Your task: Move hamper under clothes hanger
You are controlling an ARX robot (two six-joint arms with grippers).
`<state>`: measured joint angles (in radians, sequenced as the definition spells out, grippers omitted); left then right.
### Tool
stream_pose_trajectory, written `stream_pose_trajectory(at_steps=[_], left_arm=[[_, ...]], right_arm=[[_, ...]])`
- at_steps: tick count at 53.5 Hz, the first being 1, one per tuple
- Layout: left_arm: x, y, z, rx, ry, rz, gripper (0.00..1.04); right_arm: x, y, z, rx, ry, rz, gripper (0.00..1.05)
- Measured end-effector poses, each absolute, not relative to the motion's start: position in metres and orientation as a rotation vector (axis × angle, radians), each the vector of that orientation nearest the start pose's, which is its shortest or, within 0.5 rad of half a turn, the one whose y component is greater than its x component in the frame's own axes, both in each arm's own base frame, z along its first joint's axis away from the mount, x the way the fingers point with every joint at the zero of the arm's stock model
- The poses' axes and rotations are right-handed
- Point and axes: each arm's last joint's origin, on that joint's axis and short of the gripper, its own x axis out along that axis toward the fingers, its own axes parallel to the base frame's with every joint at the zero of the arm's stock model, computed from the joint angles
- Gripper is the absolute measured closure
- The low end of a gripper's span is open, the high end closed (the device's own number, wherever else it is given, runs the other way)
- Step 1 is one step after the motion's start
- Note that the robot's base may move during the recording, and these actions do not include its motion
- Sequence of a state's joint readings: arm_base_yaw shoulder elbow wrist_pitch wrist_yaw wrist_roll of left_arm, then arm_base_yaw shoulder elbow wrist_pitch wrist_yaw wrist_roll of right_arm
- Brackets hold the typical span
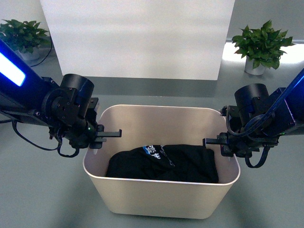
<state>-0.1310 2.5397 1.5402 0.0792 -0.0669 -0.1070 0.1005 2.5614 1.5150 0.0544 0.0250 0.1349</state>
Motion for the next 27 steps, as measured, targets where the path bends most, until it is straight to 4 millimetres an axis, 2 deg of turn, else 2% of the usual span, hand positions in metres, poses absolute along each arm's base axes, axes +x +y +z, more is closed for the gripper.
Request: stream_pose_trajectory(at_steps=[27], left_arm=[[0.4752,-0.0607,0.0024,-0.008,0.917,-0.010,1.01]], right_arm=[[0.4660,0.0465,-0.0148,0.062,0.993,0.003,1.00]])
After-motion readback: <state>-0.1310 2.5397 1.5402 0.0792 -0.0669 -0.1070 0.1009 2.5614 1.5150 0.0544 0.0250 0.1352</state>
